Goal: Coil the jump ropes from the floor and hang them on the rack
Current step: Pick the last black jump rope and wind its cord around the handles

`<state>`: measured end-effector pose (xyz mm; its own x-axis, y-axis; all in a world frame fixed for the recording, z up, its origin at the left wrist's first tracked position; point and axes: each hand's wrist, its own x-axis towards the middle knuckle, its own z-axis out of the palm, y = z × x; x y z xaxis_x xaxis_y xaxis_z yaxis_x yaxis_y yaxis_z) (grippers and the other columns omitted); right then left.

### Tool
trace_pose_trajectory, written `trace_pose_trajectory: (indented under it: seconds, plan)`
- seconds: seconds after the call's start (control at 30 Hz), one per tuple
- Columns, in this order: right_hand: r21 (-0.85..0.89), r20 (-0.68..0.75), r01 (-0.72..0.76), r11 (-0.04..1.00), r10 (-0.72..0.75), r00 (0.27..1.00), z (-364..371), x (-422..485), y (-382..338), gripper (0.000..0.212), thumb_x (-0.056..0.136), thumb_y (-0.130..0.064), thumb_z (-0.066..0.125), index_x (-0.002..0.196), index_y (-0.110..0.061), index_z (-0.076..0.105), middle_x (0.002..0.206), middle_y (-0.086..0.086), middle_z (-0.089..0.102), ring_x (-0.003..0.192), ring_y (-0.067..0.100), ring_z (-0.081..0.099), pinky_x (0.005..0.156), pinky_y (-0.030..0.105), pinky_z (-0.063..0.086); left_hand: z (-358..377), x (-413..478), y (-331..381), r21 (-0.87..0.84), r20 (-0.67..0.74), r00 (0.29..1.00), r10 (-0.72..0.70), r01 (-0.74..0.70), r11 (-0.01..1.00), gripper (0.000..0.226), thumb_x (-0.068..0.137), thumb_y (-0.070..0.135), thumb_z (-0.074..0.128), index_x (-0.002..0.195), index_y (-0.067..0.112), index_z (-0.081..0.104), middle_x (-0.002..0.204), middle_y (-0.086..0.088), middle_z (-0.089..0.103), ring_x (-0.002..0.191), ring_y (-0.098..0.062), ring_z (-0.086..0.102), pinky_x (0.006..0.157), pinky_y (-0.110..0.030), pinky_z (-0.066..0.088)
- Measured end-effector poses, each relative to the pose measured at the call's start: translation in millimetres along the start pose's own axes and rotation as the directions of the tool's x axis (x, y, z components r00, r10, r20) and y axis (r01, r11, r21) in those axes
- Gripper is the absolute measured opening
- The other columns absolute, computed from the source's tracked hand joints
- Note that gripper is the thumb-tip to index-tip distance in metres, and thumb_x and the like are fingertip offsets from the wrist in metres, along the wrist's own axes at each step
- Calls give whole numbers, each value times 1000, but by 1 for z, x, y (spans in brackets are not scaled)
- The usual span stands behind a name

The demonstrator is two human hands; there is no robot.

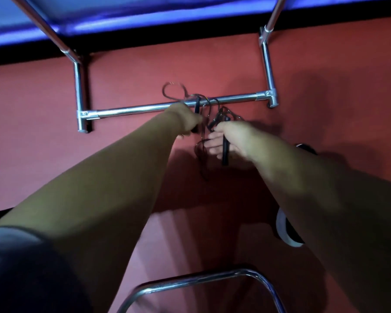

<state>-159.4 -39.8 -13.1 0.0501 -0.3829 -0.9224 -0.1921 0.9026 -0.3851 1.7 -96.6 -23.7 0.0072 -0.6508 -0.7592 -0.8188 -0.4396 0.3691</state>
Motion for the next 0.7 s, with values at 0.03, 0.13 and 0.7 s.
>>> trace_pose_trajectory:
  seconds: [0.03, 0.13, 0.7]
  plan:
    - [-16, -14, 14, 1000, -14, 1000, 2, -9, -8, 32, 111, -28, 41, 104, -12, 68, 84, 3, 79, 61, 15, 67, 59, 28, 52, -8, -12, 3, -63, 4, 1000, 9, -8, 998, 26, 92, 30, 62, 85, 7, 72, 61, -5, 70, 45, -16, 63, 49, -24, 52]
    - [-50, -86, 75, 996, -79, 993, 6, -38, -33, 29, 110, -25, 41, 95, -16, 64, 81, -1, 67, 48, 8, 43, 51, 26, 37, -31, -57, 15, -210, 35, 998, 59, -50, 976, 18, 91, 23, 65, 91, 6, 70, 73, -8, 68, 53, -19, 59, 53, -27, 53]
    - [-420, -96, 623, 659, -716, 692, 32, -327, -118, 8, 90, -21, 71, 85, -15, 71, 60, -5, 67, 49, 14, 48, 50, 25, 35, -167, -319, 58, 15, -146, 954, 262, -263, 965, 45, 96, 30, 72, 135, 15, 55, 119, -11, 67, 85, -25, 72, 77, -41, 62]
